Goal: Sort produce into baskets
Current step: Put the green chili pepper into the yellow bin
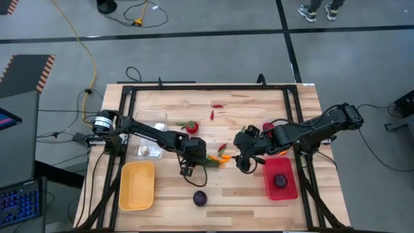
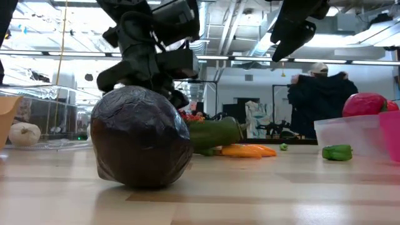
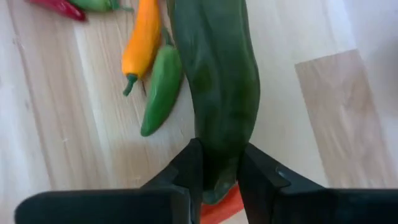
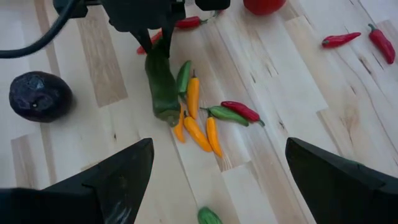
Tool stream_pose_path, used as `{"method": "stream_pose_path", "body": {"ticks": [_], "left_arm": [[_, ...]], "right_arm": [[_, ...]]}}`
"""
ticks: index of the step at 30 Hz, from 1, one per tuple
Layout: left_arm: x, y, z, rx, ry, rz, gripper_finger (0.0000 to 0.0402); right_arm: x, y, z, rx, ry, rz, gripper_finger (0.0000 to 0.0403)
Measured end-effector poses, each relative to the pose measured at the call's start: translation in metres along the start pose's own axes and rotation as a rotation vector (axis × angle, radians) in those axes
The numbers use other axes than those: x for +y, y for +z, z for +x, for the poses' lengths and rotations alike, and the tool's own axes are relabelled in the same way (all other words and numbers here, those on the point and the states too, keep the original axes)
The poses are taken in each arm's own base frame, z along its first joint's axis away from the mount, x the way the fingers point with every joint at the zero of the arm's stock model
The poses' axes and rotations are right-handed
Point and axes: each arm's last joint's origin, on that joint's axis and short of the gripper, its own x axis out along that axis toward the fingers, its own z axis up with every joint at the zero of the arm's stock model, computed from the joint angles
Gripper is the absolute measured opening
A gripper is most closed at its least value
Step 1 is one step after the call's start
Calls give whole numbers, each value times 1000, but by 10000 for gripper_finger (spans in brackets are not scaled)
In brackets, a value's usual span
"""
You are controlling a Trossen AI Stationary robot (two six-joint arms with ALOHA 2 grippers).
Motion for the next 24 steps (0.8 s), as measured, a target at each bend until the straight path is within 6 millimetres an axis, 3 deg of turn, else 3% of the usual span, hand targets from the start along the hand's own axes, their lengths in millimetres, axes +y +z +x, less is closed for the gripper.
{"method": "stream_pose_path", "body": {"ticks": [5, 15, 24], "left_arm": [[-1, 13, -17, 82, -12, 10, 80], [-17, 37, -76, 330, -122, 26, 74], [-50, 28, -108, 616, -136, -35, 74]], "right_arm": [[0, 0, 0, 0, 0, 0, 391], [0, 0, 0, 0, 0, 0, 391], [0, 0, 0, 0, 1, 0, 391]]}}
